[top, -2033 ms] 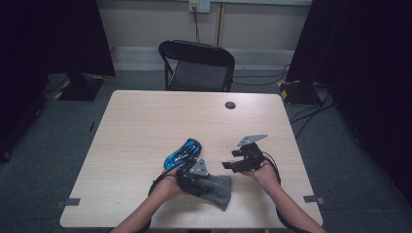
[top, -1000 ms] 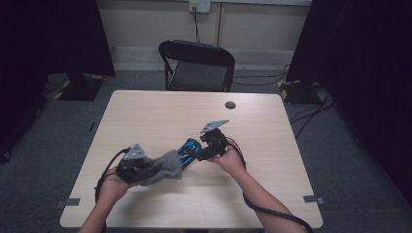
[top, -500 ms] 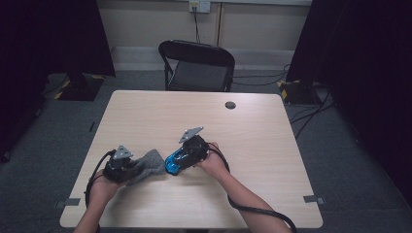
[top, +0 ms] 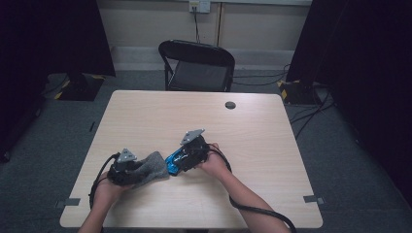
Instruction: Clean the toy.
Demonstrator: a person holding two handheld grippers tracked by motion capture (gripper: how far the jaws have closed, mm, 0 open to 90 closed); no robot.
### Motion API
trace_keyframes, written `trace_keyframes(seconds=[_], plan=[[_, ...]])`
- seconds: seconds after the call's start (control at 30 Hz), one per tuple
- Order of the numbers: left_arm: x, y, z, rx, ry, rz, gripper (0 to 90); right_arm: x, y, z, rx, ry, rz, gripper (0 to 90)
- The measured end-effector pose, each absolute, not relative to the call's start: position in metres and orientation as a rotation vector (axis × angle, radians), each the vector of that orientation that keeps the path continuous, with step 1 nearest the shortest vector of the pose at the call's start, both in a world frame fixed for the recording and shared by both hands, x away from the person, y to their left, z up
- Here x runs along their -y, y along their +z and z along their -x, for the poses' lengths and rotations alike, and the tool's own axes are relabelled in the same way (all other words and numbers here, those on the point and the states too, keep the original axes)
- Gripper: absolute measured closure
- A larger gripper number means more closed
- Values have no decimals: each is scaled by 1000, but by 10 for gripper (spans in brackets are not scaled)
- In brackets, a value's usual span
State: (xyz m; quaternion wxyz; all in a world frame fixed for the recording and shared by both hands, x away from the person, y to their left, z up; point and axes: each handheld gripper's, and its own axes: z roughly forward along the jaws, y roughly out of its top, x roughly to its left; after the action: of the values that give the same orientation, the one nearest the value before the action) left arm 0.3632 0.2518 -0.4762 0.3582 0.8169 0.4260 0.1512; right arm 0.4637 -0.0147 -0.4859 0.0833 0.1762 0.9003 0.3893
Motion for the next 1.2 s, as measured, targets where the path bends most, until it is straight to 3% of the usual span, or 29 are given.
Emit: trace_keyframes(seconds=[0.13,0.33,0.37,0.43,0.5,0.6,0.73,1.2], plan=[[-250,-466,-364,-1035,410,-2056,449,13,-485,-466,-2699,1156,-532,33],[-240,-484,-376,-1018,410,-2238,431,13,-485,-467,-2708,1147,-529,33],[-240,-483,-377,-1031,410,-2246,467,13,-485,-467,-2709,1144,-533,34],[-242,-475,-379,-1113,407,-2227,700,12,-484,-467,-2711,1136,-532,34],[-246,-471,-381,-1173,500,-2186,765,11,-483,-467,-2721,1123,-532,34],[-247,-469,-383,-1278,554,-2114,770,11,-483,-468,-2720,1123,-534,34],[-227,-478,-384,-1251,541,-2214,768,8,-483,-466,-2712,1113,-554,34],[-211,-473,-368,-1161,326,-2245,775,3,-484,-461,-2691,1110,-558,35]])
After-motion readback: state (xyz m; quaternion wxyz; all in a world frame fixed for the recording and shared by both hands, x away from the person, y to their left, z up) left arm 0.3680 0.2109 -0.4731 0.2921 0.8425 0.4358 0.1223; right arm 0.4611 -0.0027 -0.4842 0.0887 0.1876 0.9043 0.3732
